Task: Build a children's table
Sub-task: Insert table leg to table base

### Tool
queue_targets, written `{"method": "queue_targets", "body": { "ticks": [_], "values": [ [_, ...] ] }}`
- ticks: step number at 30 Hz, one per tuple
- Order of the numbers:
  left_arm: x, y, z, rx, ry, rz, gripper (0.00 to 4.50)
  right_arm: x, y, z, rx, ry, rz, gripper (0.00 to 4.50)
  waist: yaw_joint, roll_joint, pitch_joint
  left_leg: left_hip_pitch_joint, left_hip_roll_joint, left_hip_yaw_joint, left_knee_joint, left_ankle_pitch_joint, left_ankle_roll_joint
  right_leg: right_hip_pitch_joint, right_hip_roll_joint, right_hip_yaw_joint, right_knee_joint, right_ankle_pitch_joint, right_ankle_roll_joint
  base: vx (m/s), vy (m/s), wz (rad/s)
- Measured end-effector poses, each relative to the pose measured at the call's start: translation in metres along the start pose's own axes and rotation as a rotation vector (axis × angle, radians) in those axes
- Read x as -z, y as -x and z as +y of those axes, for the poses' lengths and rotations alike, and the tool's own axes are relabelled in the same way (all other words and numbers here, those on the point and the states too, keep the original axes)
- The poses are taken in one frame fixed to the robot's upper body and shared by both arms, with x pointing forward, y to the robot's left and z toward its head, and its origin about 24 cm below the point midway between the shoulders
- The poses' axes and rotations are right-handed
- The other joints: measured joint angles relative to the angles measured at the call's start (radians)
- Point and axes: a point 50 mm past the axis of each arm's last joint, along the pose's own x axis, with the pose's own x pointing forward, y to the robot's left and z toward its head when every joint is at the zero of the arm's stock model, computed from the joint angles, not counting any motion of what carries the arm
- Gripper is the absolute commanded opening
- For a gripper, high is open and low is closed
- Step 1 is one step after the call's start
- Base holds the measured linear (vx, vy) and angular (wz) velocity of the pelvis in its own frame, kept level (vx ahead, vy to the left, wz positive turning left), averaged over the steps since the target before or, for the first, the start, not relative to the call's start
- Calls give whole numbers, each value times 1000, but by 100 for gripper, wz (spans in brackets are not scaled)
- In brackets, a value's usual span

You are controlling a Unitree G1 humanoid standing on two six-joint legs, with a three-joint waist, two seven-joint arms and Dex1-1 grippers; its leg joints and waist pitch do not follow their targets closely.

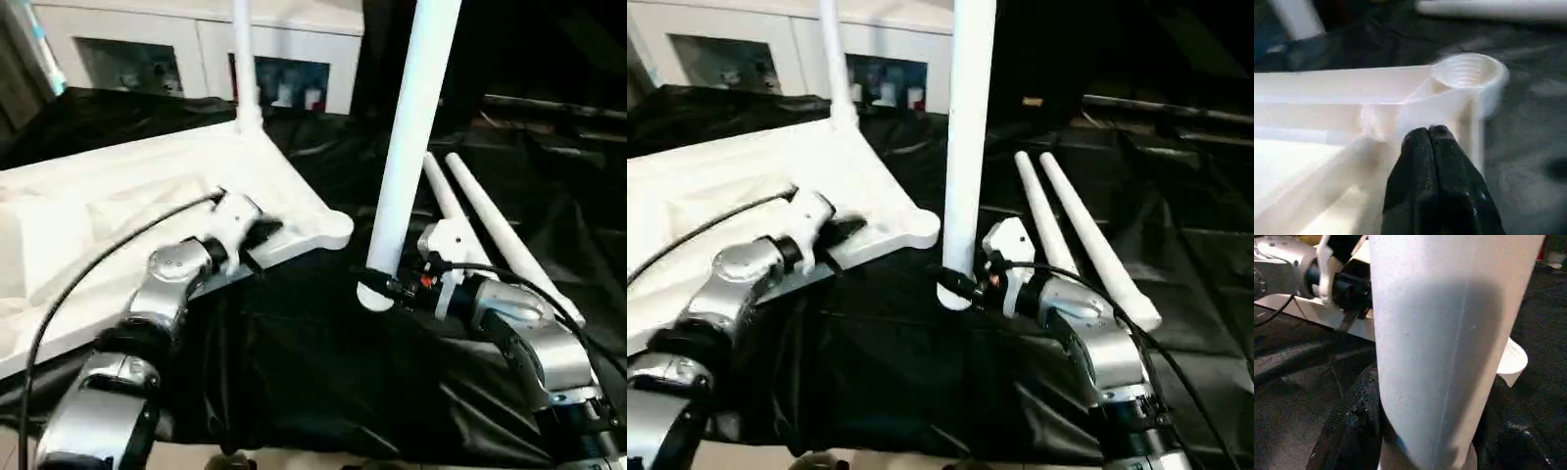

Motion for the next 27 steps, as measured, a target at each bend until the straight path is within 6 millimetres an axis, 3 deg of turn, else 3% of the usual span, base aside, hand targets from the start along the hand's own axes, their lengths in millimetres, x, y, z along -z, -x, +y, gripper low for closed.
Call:
{"method": "queue_targets", "body": {
  "ticks": [7, 8, 11, 14, 17, 18, 22, 27],
  "values": [
    [-3, 7, 0, 140, -92, 43, 1, 2, 1, 0, 1, -18, 11, 191, -2, 0, -1, 1, 0, 0, 0, 0, 0, 1, 0, 0, 0, 0, 0, 0, 0, 0],
    [-4, 7, 0, 152, -88, 37, 34, 2, 1, 0, 0, -18, 9, 191, -2, 0, -1, 1, 0, 0, 0, 0, 0, 1, 0, 0, 0, 0, 0, 0, 0, 0],
    [-8, 7, -3, 250, -57, 32, 42, 1, 1, 0, -3, -25, 2, 191, 2, 0, -1, 0, 0, 0, 0, 0, 0, 0, 0, -1, 0, 0, 0, 0, 0, 0],
    [-25, 6, 1, 340, -79, 75, 61, 1, 1, 0, -1, -24, 2, 191, 8, -1, 0, 0, 0, 0, 0, 0, 0, 0, -1, -1, 0, 0, 0, 0, 0, 0],
    [-38, 0, 7, 349, -105, 142, 85, 0, 1, -1, -1, -23, 0, 191, 8, 0, -1, 0, 0, 1, 0, 0, 0, 0, -1, -1, 0, 0, 0, 0, 0, 0],
    [-38, -3, 5, 353, -86, 153, 108, 0, 2, -1, 0, -22, 1, 191, 8, 0, -1, 0, 0, 1, 0, 0, 0, 0, -1, -1, 0, 0, 0, 0, 0, 0],
    [-34, -17, -4, 368, -47, 203, 129, 0, 4, -3, 14, -19, 1, 191, 9, 1, 0, 0, 0, 1, 0, 0, -1, 0, -1, -1, 0, 0, 0, 0, 0, 0],
    [-43, -25, 3, 323, -52, 274, 171, -1, 9, -6, 31, -14, 4, 191, 7, 5, 0, 0, 0, 1, 0, 1, -1, 1, -1, -1, 0, 1, 0, 0, 0, 0]
  ]
}}
